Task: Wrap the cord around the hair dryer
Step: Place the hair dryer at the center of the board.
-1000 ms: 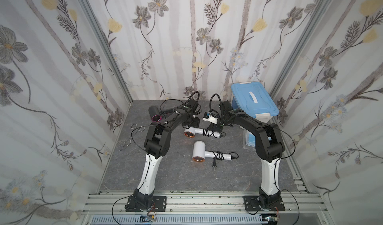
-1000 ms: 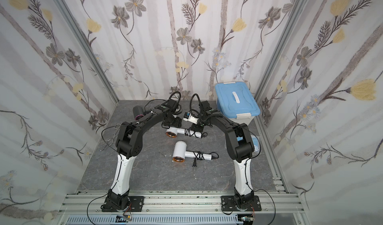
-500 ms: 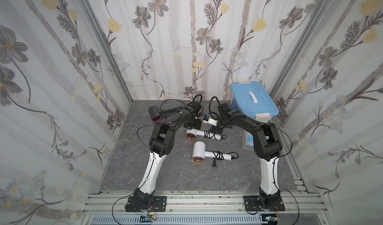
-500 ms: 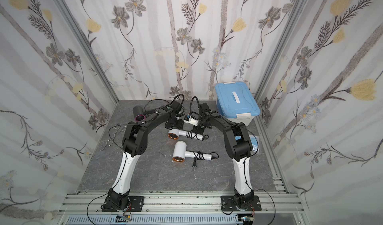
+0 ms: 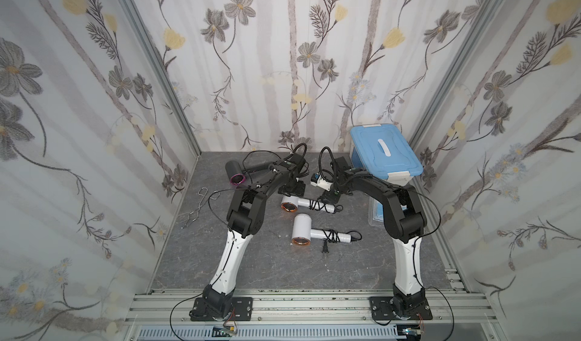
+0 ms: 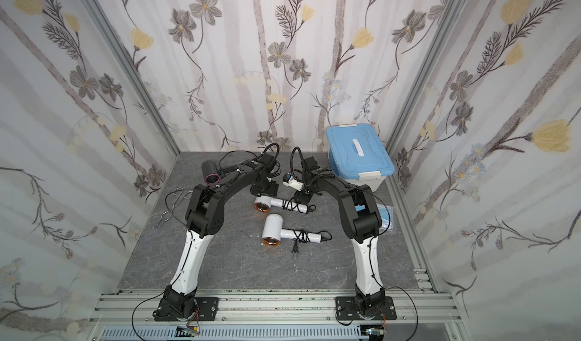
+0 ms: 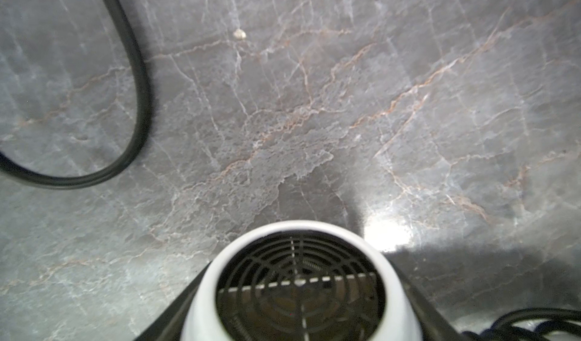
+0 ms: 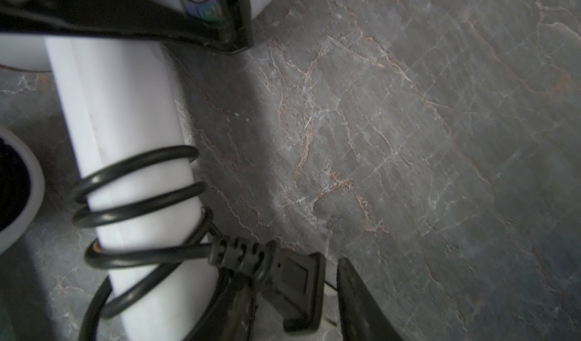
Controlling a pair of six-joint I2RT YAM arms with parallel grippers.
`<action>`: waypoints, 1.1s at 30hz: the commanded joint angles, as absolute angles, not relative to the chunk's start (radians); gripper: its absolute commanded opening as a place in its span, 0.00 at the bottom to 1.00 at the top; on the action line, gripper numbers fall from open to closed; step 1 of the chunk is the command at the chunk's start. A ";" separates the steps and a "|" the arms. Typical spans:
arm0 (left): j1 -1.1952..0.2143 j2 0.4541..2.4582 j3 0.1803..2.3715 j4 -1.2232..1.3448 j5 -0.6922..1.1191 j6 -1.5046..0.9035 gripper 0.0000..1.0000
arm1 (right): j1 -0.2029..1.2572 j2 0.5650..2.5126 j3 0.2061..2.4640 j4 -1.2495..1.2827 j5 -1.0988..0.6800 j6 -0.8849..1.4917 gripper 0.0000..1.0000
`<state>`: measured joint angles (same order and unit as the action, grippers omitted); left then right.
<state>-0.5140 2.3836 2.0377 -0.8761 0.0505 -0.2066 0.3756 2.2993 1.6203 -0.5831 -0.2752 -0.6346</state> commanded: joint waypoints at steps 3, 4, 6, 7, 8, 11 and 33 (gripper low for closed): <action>-0.512 2.375 2.047 -0.937 0.077 -0.212 0.88 | 0.372 2.275 1.624 -0.601 -0.237 -0.623 0.46; -0.512 2.373 2.047 -0.936 0.079 -0.212 0.91 | 0.371 2.273 1.624 -0.604 -0.236 -0.623 0.46; -0.513 2.370 2.050 -0.934 0.086 -0.212 0.95 | 0.371 2.269 1.622 -0.610 -0.235 -0.624 0.46; -0.515 2.369 2.053 -0.936 0.088 -0.212 0.97 | 0.372 2.268 1.621 -0.612 -0.234 -0.624 0.46; -0.513 2.366 2.053 -0.936 0.093 -0.214 1.00 | 0.372 2.267 1.621 -0.618 -0.233 -0.624 0.46; -0.514 2.353 2.052 -0.927 0.110 -0.221 1.00 | 0.369 2.261 1.618 -0.624 -0.232 -0.622 0.46; -0.517 2.310 2.051 -0.896 0.092 -0.247 1.00 | 0.279 1.960 1.423 -0.605 -0.299 -0.375 0.48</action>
<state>-0.5163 2.3180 2.0541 -0.9096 0.0998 -0.2352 0.2810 2.0006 1.4544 -0.6296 -0.2630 -0.4526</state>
